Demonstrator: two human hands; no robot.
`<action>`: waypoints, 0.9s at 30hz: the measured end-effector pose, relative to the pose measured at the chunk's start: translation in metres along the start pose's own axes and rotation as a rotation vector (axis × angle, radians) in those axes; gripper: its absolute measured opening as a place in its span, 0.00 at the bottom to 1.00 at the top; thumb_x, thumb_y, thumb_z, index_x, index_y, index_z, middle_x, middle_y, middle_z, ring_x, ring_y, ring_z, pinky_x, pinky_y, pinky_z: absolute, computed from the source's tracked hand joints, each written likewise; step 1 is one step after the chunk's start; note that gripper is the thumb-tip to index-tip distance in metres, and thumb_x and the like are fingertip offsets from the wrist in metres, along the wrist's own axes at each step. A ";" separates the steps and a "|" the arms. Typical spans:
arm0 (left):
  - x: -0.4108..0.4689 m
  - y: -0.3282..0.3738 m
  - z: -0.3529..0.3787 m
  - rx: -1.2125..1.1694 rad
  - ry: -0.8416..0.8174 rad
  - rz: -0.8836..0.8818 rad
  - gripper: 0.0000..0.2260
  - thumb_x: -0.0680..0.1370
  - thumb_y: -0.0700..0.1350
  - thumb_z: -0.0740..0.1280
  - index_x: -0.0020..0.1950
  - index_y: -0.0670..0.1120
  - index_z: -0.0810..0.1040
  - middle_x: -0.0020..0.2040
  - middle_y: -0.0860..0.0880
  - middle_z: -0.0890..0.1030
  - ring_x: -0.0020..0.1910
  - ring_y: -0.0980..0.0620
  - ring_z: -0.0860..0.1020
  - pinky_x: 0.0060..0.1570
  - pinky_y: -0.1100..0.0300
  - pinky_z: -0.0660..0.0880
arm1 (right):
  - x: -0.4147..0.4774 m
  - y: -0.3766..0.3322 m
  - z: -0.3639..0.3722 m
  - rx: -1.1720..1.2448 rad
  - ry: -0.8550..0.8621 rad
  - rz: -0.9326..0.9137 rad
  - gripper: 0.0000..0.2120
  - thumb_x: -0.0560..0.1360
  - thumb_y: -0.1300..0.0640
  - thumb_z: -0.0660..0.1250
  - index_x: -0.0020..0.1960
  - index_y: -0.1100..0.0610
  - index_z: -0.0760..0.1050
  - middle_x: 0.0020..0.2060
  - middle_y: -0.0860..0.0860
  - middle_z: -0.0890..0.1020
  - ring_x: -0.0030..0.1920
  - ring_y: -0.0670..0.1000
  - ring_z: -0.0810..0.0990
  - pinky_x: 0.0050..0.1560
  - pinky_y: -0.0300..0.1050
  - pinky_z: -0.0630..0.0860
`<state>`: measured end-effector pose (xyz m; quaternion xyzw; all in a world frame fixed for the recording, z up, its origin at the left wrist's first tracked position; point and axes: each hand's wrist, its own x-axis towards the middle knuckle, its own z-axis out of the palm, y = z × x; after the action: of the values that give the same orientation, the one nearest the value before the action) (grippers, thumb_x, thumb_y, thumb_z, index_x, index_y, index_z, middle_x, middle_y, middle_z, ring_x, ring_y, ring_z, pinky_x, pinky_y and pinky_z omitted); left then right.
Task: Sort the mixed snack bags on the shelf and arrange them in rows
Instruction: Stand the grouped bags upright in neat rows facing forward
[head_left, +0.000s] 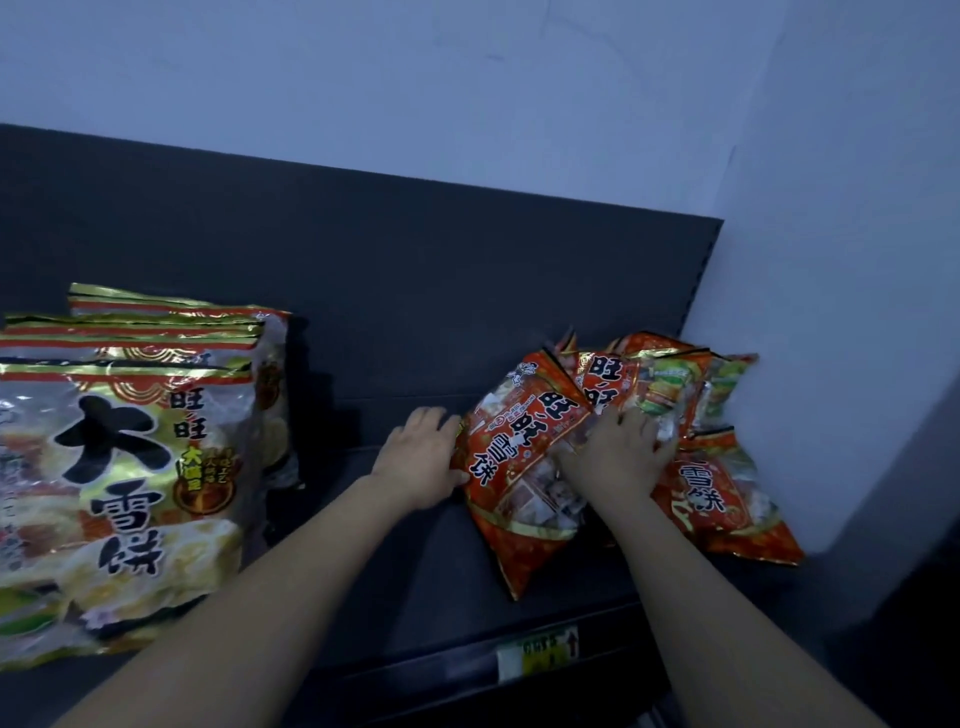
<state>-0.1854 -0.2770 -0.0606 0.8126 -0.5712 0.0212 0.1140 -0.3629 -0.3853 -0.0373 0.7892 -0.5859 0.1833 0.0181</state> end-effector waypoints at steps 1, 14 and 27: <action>0.005 -0.001 0.002 -0.022 -0.011 0.006 0.34 0.76 0.57 0.66 0.76 0.46 0.57 0.76 0.45 0.57 0.76 0.46 0.54 0.71 0.48 0.59 | 0.004 -0.002 -0.001 -0.023 -0.024 0.008 0.42 0.70 0.32 0.65 0.72 0.59 0.62 0.71 0.59 0.64 0.72 0.60 0.61 0.70 0.56 0.58; 0.056 -0.045 0.013 -0.898 -0.076 -0.147 0.43 0.61 0.64 0.77 0.70 0.54 0.61 0.64 0.50 0.76 0.62 0.48 0.76 0.61 0.46 0.75 | 0.033 -0.037 0.004 0.163 -0.024 -0.399 0.18 0.73 0.62 0.64 0.60 0.47 0.81 0.54 0.45 0.79 0.60 0.52 0.69 0.64 0.47 0.53; 0.035 -0.090 0.024 -1.234 0.461 -0.604 0.30 0.66 0.41 0.79 0.62 0.48 0.67 0.54 0.49 0.78 0.51 0.47 0.79 0.55 0.50 0.76 | 0.052 -0.085 0.032 0.433 -0.003 -0.353 0.31 0.75 0.54 0.71 0.75 0.50 0.64 0.77 0.56 0.55 0.77 0.58 0.50 0.76 0.55 0.56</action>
<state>-0.0920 -0.2850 -0.0922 0.6973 -0.1909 -0.1666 0.6705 -0.2621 -0.4142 -0.0349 0.8649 -0.3863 0.2971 -0.1204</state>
